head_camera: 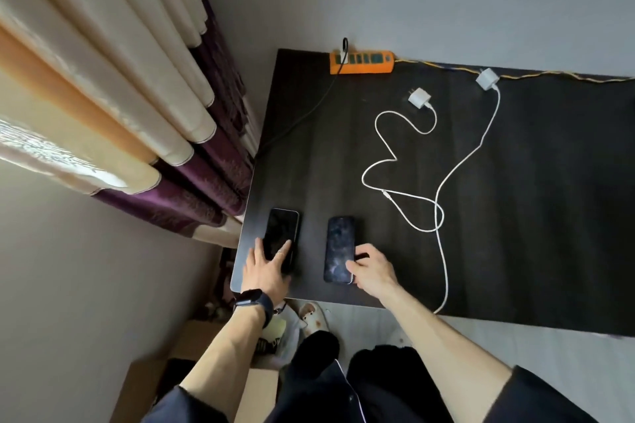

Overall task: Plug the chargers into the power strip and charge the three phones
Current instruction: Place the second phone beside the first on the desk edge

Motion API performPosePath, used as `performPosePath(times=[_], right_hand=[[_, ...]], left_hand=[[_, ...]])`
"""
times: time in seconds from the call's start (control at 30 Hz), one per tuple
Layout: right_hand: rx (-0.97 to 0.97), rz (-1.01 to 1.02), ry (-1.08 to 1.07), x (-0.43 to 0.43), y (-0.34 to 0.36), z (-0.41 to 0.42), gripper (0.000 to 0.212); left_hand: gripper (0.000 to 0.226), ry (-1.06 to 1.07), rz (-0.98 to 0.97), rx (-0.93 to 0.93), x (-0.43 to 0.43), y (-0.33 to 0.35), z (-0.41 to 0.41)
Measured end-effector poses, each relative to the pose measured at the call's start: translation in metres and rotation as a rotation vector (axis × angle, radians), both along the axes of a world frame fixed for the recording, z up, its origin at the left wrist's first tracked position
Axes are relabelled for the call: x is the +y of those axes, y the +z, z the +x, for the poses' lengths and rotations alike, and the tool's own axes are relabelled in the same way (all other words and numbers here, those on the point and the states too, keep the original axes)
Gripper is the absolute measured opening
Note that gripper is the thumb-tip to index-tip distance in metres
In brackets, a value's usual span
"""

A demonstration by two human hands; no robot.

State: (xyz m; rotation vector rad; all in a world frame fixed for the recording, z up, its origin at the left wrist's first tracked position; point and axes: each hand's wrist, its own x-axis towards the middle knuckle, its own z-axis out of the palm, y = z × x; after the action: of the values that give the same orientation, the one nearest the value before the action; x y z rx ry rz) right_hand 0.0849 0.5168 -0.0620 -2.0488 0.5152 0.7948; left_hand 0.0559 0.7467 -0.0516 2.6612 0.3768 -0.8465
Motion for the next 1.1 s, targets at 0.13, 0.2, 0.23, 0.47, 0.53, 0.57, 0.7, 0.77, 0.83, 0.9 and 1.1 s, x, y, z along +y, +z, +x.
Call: performPosePath(times=[0.13, 0.2, 0.23, 0.47, 0.53, 0.57, 0.7, 0.77, 0.83, 0.9, 1.1], right_hand=[[0.011, -0.085, 0.008, 0.013, 0.000, 0.008, 0.012], [0.043, -0.125, -0.027, 0.014, -0.003, 0.007, 0.013], [0.061, -0.147, -0.030, 0.014, -0.004, 0.006, 0.014], [0.057, -0.290, 0.064, 0.019, -0.008, 0.015, 0.021], [0.075, -0.302, 0.069, 0.019, -0.009, 0.017, 0.020], [0.090, -0.306, 0.070, 0.019, -0.008, 0.017, 0.019], [0.089, -0.357, 0.068, 0.015, -0.013, 0.017, 0.025], [0.088, -0.371, 0.088, 0.013, -0.019, 0.015, 0.027], [0.077, -0.366, 0.107, 0.012, -0.017, 0.012, 0.027], [0.071, -0.337, 0.096, 0.012, -0.014, 0.011, 0.027], [0.068, -0.305, 0.126, 0.012, -0.013, 0.010, 0.024]], left_hand=[[0.073, 0.010, -0.031, -0.053, 0.001, -0.010, 0.002], [0.073, 0.034, -0.040, -0.049, 0.000, -0.013, 0.000], [0.073, 0.045, -0.046, -0.043, -0.001, -0.013, 0.000], [0.073, 0.056, -0.058, -0.066, 0.002, -0.011, 0.002], [0.073, 0.052, -0.055, -0.068, 0.003, -0.012, 0.001], [0.073, 0.050, -0.050, -0.064, 0.003, -0.012, 0.000], [0.073, 0.046, -0.037, -0.063, 0.001, -0.011, 0.000], [0.073, 0.040, -0.031, -0.063, 0.001, -0.011, 0.000], [0.073, 0.031, -0.025, -0.066, 0.000, -0.011, -0.001], [0.072, 0.026, -0.020, -0.071, 0.000, -0.011, -0.002], [0.073, 0.012, -0.008, -0.062, 0.001, -0.011, -0.002]])
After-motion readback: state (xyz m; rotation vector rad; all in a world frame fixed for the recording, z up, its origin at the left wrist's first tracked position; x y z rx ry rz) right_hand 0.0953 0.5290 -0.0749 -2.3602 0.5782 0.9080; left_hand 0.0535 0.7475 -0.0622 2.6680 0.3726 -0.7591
